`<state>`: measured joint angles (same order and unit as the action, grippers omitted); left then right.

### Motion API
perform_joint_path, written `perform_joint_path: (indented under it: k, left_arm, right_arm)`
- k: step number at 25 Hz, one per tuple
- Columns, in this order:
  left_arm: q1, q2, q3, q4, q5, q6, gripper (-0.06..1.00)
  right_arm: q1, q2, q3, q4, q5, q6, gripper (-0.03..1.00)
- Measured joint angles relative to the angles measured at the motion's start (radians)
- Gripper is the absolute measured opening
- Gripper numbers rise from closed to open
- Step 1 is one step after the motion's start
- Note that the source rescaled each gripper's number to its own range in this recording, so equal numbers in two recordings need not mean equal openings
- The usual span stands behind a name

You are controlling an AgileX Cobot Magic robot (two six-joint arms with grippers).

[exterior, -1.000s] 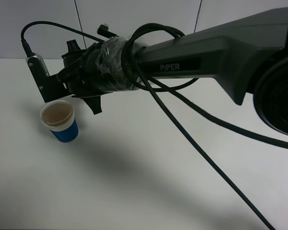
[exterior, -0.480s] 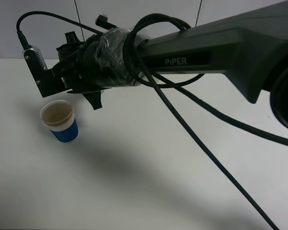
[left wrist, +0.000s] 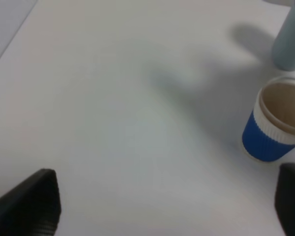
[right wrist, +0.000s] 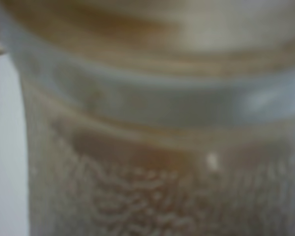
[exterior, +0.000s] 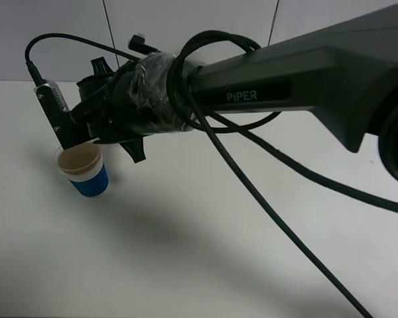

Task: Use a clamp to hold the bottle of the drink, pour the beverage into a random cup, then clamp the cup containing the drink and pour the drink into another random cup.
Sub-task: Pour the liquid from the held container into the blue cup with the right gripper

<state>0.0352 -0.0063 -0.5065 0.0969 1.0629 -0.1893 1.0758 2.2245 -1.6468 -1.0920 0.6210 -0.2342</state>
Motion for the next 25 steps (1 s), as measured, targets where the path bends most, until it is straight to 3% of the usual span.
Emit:
perform_joint_path:
  k: [25]
  left_arm:
    - [0.0,0.0,0.0,0.0,0.0,0.0,0.62]
  right_arm:
    - [0.026,-0.001,0.0,-0.131,0.013,-0.015,0.01]
